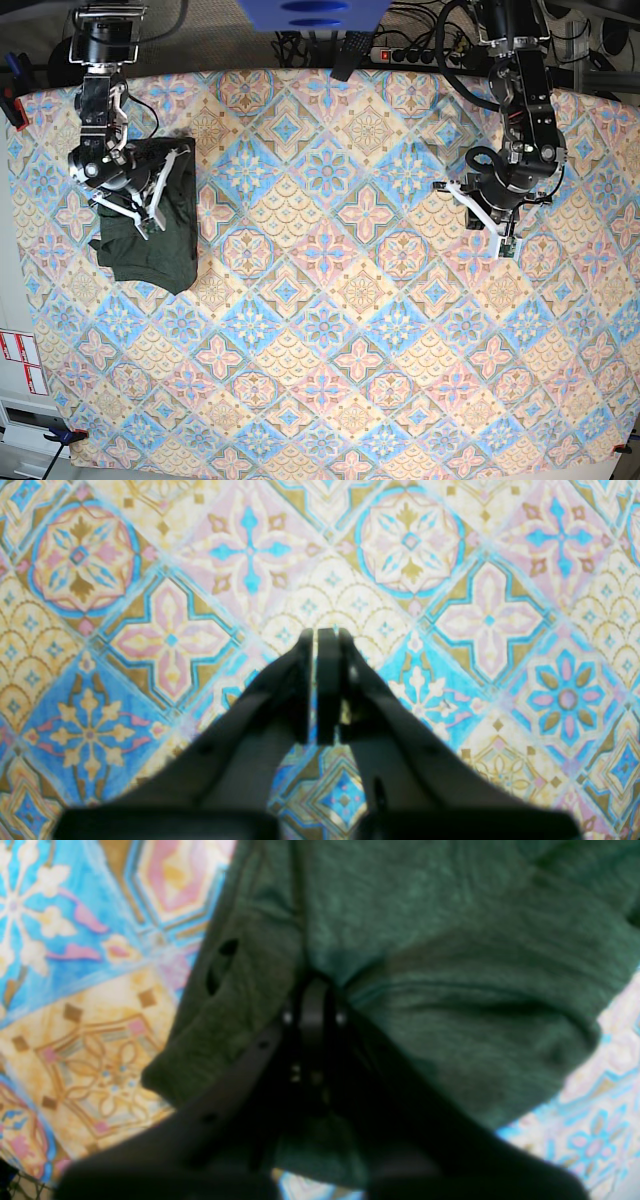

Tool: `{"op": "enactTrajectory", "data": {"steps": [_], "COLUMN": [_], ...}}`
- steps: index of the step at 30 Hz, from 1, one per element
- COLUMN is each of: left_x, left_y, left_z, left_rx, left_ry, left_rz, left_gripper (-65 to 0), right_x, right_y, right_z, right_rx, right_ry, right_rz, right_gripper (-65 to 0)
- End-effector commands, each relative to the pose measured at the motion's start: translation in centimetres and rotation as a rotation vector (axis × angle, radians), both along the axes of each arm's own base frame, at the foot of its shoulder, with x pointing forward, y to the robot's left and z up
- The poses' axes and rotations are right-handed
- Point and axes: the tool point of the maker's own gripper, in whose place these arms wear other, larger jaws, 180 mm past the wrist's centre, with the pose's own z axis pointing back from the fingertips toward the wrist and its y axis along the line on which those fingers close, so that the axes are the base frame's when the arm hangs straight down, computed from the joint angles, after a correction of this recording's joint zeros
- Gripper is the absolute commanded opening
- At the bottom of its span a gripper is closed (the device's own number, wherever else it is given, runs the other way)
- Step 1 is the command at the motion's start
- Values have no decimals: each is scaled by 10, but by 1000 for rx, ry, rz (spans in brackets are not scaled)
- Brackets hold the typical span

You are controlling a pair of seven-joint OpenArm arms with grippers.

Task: Fold the T-shirt properly
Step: 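Press and smooth the bundle with the right gripper, then release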

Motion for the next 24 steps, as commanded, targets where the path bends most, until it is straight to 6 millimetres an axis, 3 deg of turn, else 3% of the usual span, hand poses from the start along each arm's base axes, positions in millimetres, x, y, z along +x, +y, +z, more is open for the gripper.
{"op": "enactTrajectory", "data": {"steps": [1, 7, 12, 18, 24], "left_x": [8, 8, 7, 6, 7], "left_y": [1, 1, 1, 1, 1], "left_z": [11, 11, 10, 9, 10], "left_rx": [2, 2, 2, 2, 1], "left_ry": [-46, -46, -43, -40, -41], "left_rz": [-2, -2, -4, -4, -3], "left_gripper": [-650, -650, -650, -650, -650], "right_x": [-5, 5, 23, 13, -8], "right_y": [1, 4, 9, 19, 21], "right_z": [-2, 6, 34, 56, 38], "right_rx": [-6, 9, -4, -18, -9], "right_ry": [27, -28, -125, -181, -116], "right_rz": [18, 23, 51, 93, 93], "right_gripper": [-642, -643, -643, -643, -642]}}
